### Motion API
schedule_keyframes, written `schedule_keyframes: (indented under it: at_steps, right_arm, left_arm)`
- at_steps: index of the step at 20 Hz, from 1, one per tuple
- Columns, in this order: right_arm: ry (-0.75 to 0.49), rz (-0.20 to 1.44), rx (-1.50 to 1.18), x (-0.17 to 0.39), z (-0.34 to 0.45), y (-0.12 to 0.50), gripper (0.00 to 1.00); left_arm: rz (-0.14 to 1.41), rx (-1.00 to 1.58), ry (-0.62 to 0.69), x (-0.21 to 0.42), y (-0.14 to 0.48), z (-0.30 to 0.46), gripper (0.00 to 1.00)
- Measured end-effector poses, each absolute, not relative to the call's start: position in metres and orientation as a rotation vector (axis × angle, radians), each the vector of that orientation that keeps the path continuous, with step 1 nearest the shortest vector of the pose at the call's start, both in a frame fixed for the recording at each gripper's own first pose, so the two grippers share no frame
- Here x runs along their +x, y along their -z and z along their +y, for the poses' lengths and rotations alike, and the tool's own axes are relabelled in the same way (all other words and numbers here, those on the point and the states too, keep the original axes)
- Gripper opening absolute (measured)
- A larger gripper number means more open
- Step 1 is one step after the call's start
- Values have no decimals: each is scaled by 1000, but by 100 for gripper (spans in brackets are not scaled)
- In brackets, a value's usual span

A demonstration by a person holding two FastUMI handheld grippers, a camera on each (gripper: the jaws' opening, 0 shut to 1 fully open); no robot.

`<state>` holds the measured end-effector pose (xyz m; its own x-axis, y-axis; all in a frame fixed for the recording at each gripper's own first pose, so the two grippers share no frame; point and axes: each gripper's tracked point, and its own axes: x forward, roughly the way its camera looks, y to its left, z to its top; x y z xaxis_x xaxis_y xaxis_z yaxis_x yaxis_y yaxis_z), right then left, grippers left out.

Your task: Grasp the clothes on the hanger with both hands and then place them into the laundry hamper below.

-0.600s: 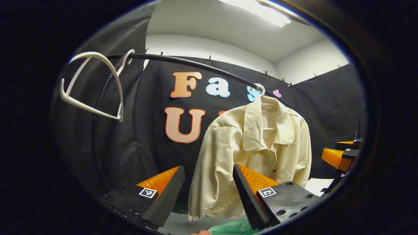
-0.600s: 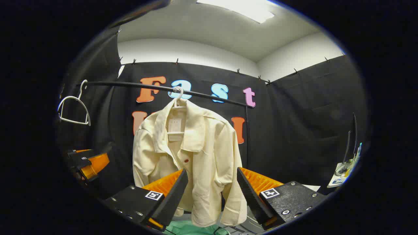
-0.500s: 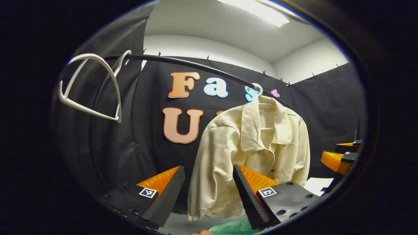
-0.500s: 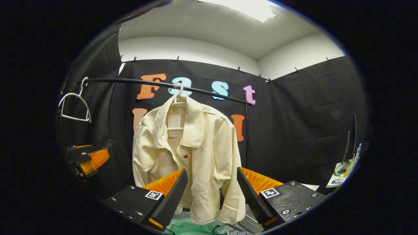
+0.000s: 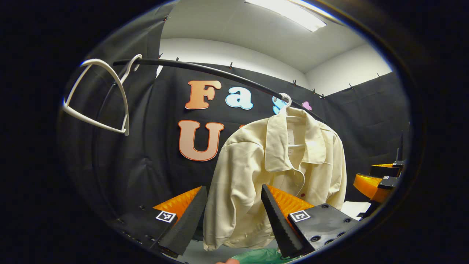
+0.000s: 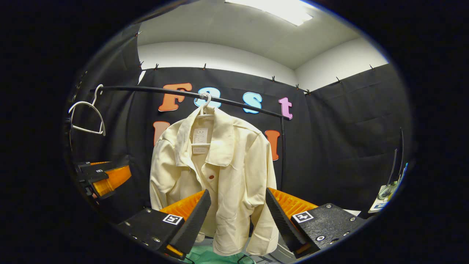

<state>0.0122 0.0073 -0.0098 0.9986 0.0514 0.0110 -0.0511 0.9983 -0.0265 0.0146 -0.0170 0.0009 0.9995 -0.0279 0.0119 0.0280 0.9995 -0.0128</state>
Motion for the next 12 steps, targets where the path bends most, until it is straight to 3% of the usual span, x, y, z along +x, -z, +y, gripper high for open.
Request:
schedule_keyframes:
  at_steps: [6, 12]
  right_arm:
    - [-80, -16, -28, 23, 20, 9, 93]
    - [-127, -15, -19, 87, 45, 4, 93]
  left_arm:
    - [-26, -3, 29, 14, -6, -14, 96]
    - [-22, -3, 36, 12, -7, -11, 96]
